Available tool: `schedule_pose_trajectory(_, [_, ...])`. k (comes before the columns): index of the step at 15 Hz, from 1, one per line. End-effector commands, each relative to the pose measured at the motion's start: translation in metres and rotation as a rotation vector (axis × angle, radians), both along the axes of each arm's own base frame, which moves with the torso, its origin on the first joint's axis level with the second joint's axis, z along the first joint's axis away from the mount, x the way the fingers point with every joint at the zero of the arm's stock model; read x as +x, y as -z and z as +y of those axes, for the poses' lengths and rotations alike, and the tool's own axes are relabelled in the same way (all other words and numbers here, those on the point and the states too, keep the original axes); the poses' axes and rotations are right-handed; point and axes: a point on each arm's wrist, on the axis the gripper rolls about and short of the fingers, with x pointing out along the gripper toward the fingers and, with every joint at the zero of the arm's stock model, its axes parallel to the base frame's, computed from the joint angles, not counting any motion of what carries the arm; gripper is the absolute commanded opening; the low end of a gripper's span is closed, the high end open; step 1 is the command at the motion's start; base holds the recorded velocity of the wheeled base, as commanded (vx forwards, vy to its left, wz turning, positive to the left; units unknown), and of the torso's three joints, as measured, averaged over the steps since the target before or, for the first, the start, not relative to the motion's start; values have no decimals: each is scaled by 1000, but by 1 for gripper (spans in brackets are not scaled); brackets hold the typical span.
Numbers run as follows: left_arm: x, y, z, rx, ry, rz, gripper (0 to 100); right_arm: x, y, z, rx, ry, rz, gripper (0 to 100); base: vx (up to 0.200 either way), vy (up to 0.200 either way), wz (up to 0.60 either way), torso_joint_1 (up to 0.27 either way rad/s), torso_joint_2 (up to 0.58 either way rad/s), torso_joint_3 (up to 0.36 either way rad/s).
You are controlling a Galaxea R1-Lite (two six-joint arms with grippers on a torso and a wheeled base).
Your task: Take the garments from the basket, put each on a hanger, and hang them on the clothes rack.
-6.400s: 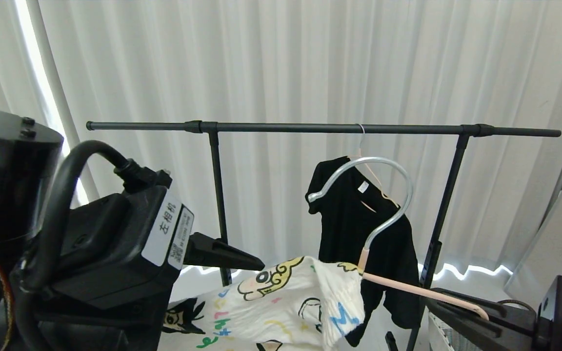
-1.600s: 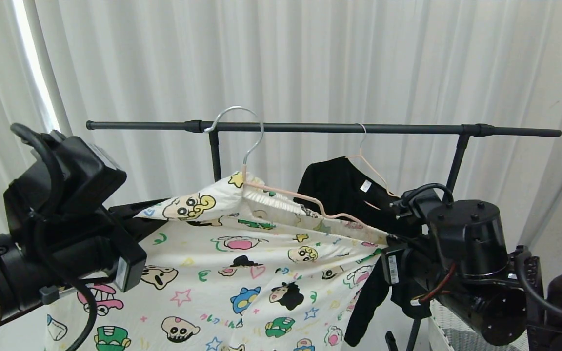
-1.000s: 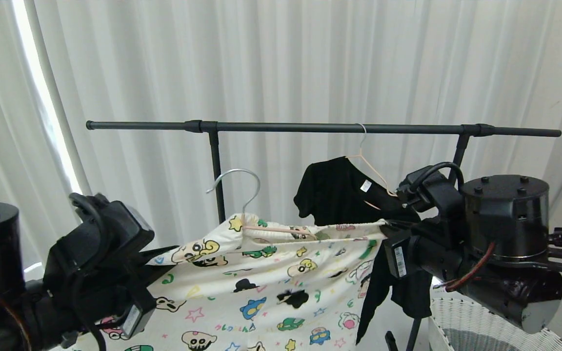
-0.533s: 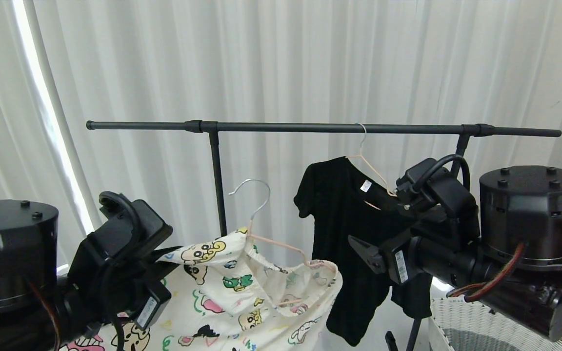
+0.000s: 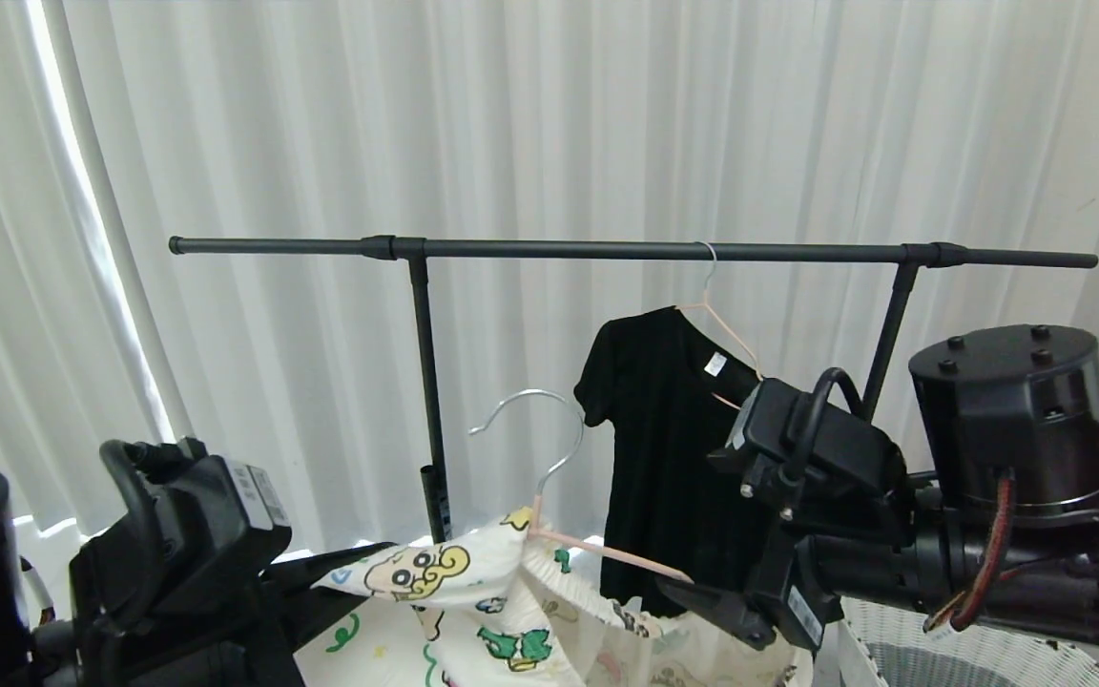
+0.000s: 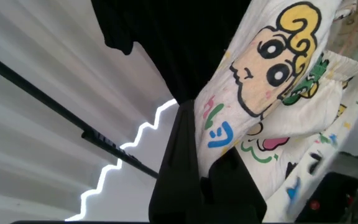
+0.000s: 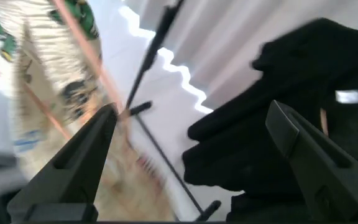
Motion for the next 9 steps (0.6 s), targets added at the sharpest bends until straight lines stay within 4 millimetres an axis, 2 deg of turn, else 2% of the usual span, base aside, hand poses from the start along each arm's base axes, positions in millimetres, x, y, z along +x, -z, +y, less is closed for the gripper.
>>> schedule_pose_trajectory(1, [-10,-3,6,-10,12,-40,0,0,-12,3,0,-62,33,100,0,0,0,0,0,0])
schedule_pose_trajectory(5, [-13,-7,8,-25,14,-65,0,-8,-22,13,-44,-190,143,100,0,0,0,0,0,0])
schedule_pose_trajectory(9, [-14,-12,8,-48,23,-96,0,-10,-8,29,-82,-234,183,100,0,0,0,0,0,0])
